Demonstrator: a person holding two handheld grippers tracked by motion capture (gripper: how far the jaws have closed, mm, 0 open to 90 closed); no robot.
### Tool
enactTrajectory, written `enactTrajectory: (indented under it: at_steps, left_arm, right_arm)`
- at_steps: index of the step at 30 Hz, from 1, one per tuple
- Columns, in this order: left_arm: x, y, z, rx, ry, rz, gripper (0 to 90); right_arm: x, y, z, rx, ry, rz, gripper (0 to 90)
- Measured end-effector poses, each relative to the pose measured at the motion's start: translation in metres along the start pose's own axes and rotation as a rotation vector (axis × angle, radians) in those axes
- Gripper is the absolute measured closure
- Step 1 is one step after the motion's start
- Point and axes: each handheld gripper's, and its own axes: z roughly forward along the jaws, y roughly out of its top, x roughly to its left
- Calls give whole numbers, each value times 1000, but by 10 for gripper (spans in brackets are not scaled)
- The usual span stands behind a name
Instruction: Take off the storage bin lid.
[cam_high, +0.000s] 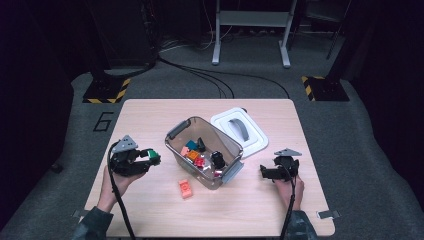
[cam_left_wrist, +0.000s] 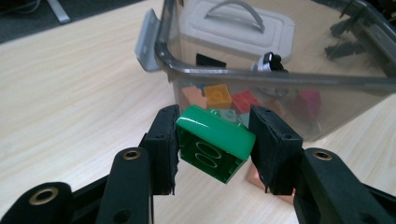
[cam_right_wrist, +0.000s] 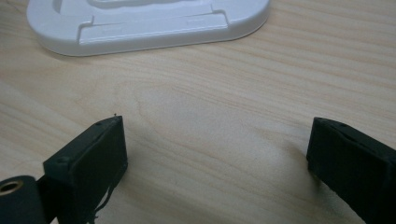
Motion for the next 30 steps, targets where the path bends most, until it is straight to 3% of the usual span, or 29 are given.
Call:
enactTrajectory:
  at_steps: [5,16,30]
  left_arm:
    - [2,19,-4,-8,19,30,546]
    - [-1,57,3,-10,7,74,545]
    - [-18,78,26,18,-45,116,545]
  right_arm:
    - [0,0,0,0,0,0,42]
    - [0,0,0,0,0,0,41]
    - [0,0,0,0,1,-1,41]
